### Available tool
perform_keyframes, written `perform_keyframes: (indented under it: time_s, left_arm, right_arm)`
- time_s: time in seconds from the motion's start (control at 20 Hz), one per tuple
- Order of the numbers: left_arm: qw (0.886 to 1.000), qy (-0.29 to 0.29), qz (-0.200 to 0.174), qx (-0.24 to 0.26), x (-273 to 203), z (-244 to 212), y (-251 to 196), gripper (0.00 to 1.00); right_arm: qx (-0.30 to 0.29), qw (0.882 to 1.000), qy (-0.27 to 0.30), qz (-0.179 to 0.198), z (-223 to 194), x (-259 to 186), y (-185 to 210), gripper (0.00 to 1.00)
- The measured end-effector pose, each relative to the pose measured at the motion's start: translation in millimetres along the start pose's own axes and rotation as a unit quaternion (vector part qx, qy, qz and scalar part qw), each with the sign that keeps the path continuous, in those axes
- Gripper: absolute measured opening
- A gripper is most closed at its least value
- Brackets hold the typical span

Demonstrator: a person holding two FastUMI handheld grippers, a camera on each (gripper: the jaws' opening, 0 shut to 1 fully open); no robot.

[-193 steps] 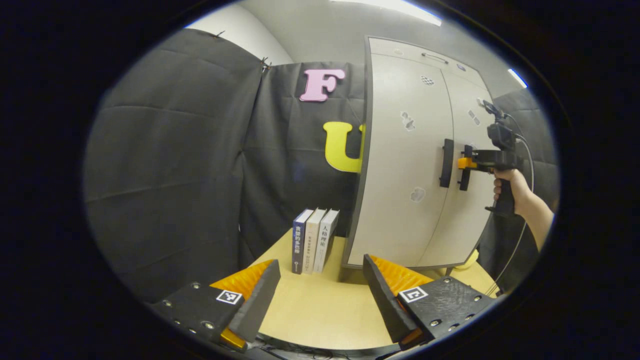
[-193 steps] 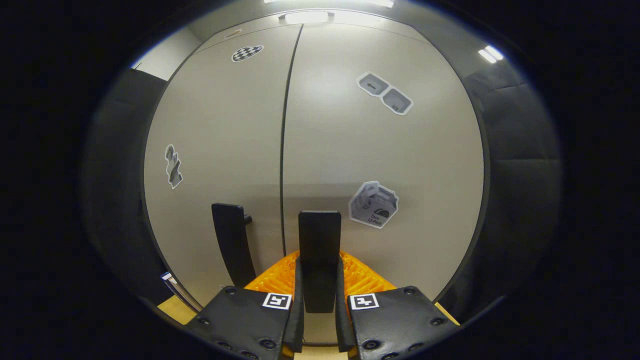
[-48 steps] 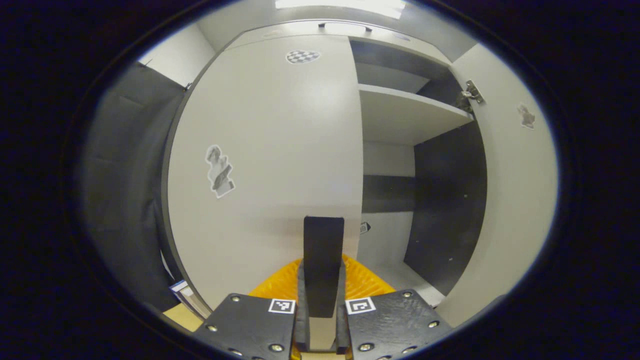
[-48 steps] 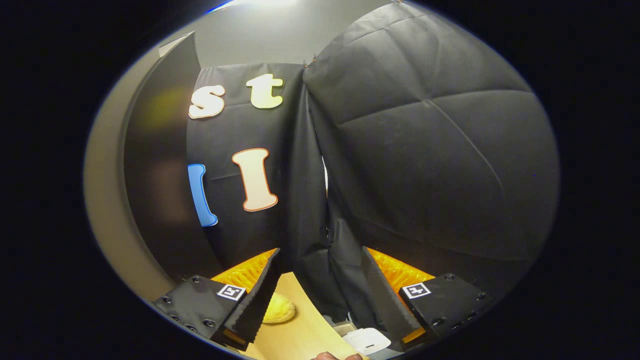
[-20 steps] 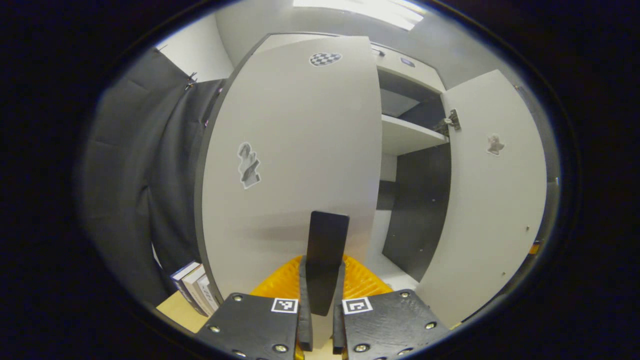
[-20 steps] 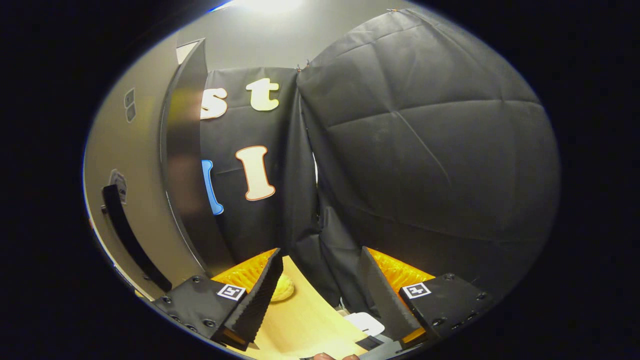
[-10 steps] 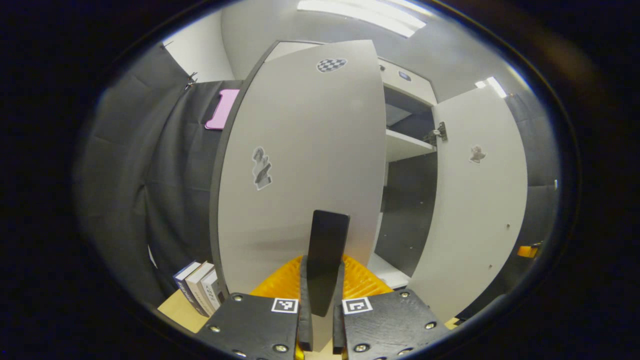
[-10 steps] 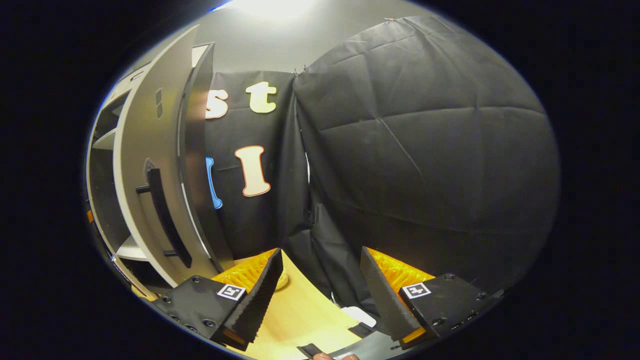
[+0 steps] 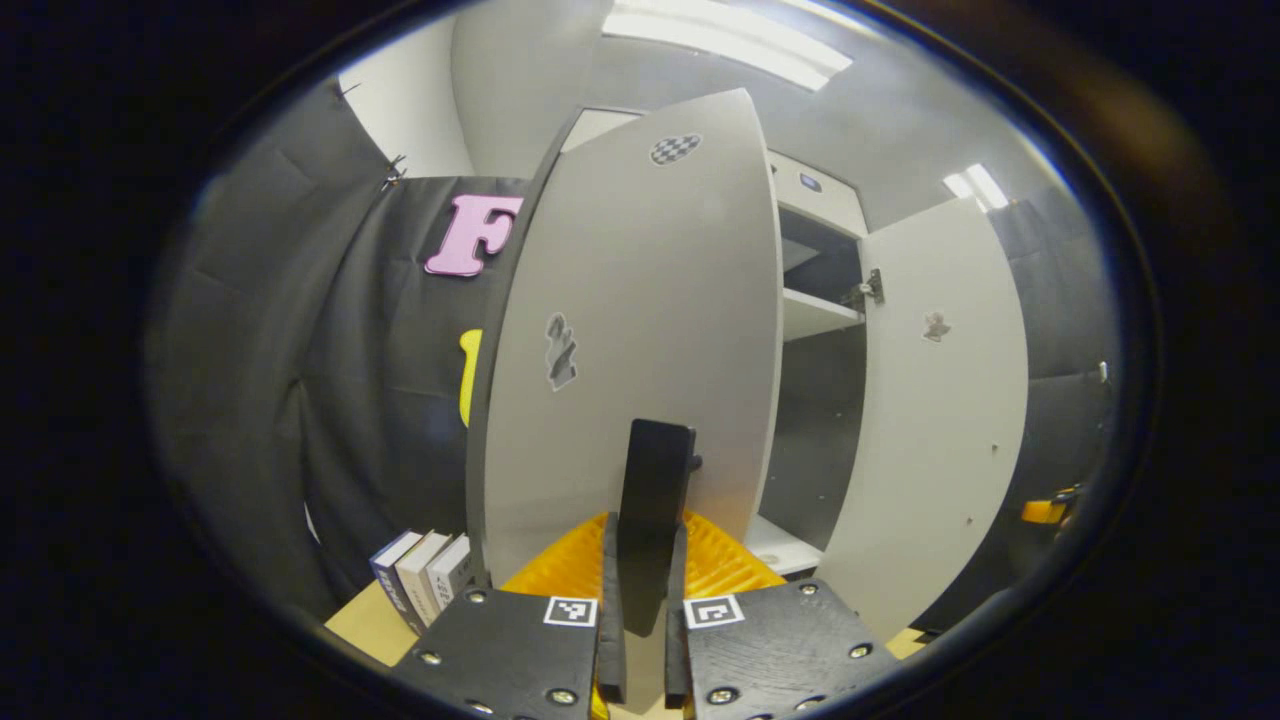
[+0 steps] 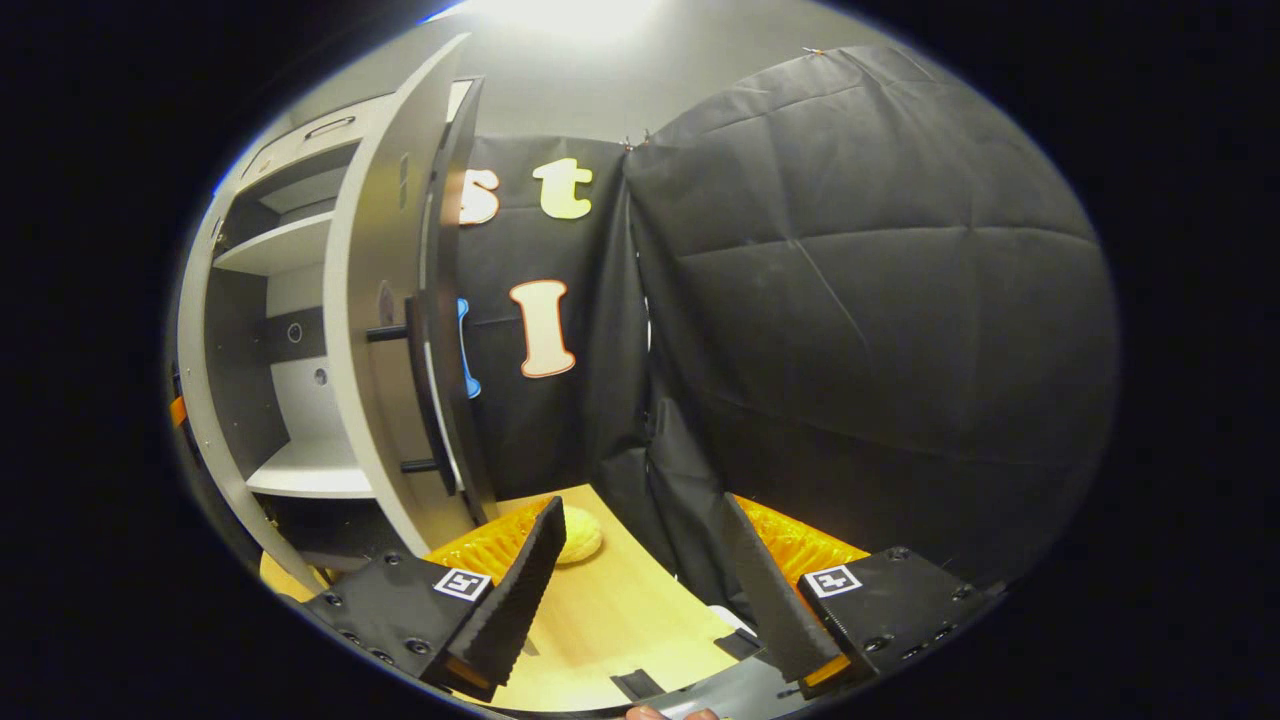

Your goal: Open the right door of the double-door shoe cabinet with the right hand, and open the left door with the left hand.

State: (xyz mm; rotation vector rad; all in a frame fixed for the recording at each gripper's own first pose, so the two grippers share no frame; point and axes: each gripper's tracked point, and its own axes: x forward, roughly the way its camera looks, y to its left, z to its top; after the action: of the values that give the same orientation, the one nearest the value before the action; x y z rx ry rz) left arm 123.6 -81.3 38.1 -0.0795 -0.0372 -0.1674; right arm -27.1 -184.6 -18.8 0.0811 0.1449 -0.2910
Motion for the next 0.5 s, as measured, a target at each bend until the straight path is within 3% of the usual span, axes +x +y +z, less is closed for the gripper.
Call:
perform_keyframes:
  time_s: [0.25, 0.35, 0.5]
  left_arm:
    - [1.000, 0.001, -0.001, -0.004, -8.6, 2.4, 9.7, 0.17]
    - [1.000, -0.001, 0.000, -0.009, -10.6, 1.9, 13.7, 0.17]
    - [1.000, -0.004, 0.004, -0.003, -16.1, 3.2, 18.2, 0.17]
  right_arm:
    - [-0.032, 0.999, -0.003, 0.001, 0.7, -14.0, 11.5, 0.92]
    - [-0.026, 1.000, -0.008, 0.005, 6.0, -18.9, 15.0, 0.98]
    - [-0.005, 1.000, -0.014, 0.009, 12.3, -23.4, 16.7, 0.98]
